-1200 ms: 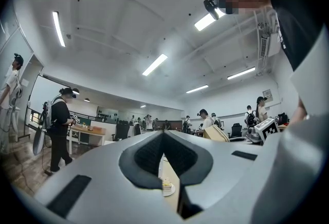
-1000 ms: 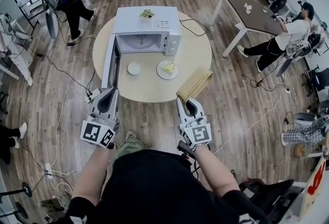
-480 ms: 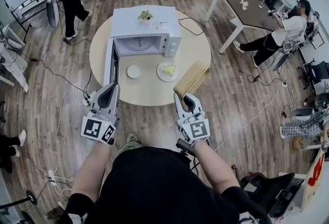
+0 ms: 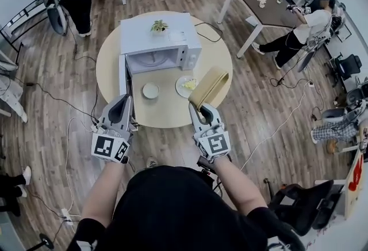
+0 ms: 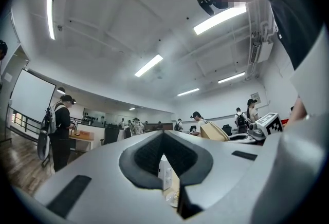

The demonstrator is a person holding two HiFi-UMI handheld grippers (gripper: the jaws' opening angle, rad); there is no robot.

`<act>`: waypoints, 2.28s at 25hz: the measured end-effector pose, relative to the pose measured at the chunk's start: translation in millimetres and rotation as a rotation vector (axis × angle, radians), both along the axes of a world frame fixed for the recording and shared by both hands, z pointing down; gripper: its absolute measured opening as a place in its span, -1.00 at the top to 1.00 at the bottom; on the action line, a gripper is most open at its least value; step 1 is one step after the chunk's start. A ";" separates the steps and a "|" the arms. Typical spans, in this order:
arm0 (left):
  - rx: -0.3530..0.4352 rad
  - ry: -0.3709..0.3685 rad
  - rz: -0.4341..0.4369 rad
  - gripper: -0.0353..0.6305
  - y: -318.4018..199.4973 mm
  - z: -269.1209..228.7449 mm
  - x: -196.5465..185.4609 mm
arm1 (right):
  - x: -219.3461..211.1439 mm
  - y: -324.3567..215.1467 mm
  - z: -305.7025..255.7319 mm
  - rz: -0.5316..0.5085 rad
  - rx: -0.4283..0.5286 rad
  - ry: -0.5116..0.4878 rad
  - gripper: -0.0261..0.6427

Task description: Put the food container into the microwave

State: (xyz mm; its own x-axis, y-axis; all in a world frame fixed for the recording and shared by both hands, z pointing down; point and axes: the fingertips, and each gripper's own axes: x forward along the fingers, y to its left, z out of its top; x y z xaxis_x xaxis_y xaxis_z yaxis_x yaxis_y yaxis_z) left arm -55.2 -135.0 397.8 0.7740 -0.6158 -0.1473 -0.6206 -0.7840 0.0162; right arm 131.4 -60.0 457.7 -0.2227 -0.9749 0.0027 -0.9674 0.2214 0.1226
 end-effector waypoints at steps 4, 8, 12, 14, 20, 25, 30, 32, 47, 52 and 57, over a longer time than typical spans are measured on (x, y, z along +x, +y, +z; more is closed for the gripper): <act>-0.002 0.010 0.031 0.84 -13.1 0.3 -6.5 | -13.6 -13.6 -0.1 0.010 0.002 0.011 0.77; -0.004 0.021 0.046 0.84 -24.5 -0.1 -15.6 | -24.2 -25.4 0.2 0.020 -0.002 0.013 0.77; -0.004 0.031 0.058 0.84 -34.1 0.9 -22.3 | -30.5 -36.5 -2.2 0.039 -0.001 0.007 0.77; -0.003 0.034 0.064 0.84 -36.7 2.0 -24.7 | -34.9 -41.1 -1.6 0.034 0.001 0.020 0.77; -0.002 0.039 0.085 0.84 -50.8 3.8 -22.0 | -44.8 -57.1 5.6 0.009 -0.009 0.072 0.77; 0.005 0.029 0.093 0.84 -57.8 7.1 -10.3 | -40.7 -72.0 8.7 -0.013 0.001 0.107 0.77; -0.012 0.032 0.070 0.84 -72.2 14.2 2.2 | -34.0 -96.7 10.2 -0.062 -0.008 0.129 0.77; -0.017 0.023 0.066 0.84 -73.4 16.5 6.8 | -30.6 -103.2 12.7 -0.075 -0.024 0.133 0.77; -0.053 0.000 0.019 0.84 -95.4 32.2 31.5 | -19.4 -161.0 35.3 -0.200 -0.099 0.262 0.77; -0.049 -0.002 0.005 0.84 -101.8 31.8 32.9 | -28.5 -172.0 44.4 -0.251 -0.094 0.362 0.77; -0.062 0.002 -0.007 0.84 -103.8 36.0 30.8 | -50.1 -169.9 58.1 -0.350 -0.097 0.532 0.77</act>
